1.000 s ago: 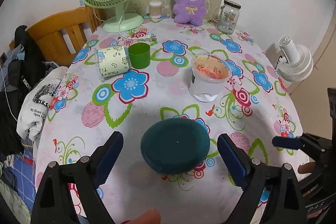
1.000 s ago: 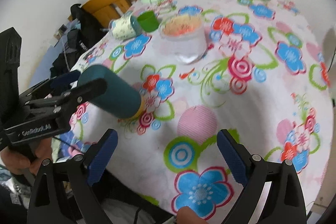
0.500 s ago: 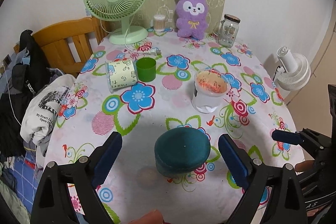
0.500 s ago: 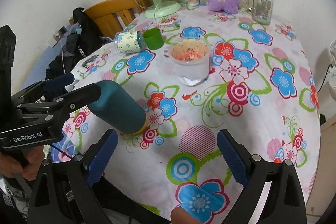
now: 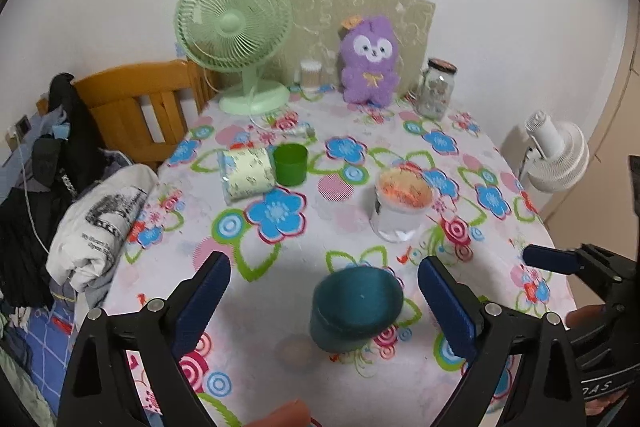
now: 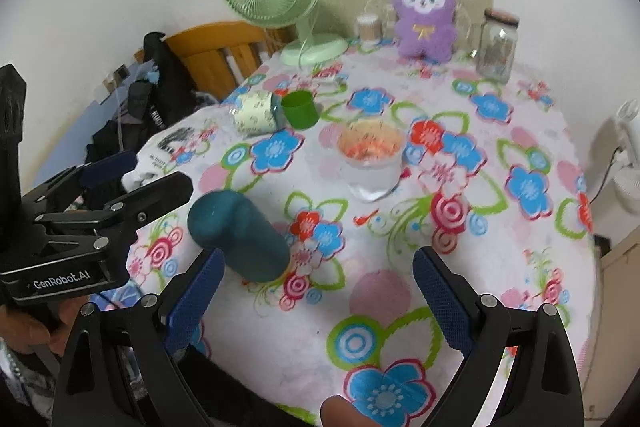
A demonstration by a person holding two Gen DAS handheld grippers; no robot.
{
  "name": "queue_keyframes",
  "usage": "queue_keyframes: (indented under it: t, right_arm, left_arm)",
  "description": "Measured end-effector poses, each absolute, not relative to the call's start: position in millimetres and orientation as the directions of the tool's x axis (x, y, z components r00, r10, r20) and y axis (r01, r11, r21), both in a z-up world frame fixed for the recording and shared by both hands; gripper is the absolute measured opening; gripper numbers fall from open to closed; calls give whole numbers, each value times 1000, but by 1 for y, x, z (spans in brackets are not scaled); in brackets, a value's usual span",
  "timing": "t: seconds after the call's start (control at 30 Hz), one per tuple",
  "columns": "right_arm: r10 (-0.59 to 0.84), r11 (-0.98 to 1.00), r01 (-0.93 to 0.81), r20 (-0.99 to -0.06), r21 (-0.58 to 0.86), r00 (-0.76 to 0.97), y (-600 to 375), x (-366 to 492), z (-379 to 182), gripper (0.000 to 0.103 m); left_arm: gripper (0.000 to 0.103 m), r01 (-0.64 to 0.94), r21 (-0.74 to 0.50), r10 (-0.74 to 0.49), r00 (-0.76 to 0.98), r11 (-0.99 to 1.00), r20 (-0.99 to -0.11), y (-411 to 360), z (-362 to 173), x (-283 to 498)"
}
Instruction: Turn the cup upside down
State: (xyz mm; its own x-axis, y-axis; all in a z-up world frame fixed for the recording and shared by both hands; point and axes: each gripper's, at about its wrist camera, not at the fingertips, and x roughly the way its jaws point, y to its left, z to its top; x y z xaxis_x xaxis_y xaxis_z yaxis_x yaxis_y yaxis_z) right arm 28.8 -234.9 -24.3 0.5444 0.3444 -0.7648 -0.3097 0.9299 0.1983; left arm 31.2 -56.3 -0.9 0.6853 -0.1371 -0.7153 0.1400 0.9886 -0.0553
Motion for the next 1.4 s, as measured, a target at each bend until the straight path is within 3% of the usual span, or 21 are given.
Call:
queue_keyframes:
  t: [0.73,1.4]
  right_arm:
    - [270,962,-245,-567,122,778,-229,7,42,97]
    - [284,957,-264,-554,118,783,-222,-3,49,97]
  left_arm:
    - [103,78,-84,-110,857,993,-504,-29,48,6]
    - [103,91,-71,-115,844,993,-523,-34,50,0]
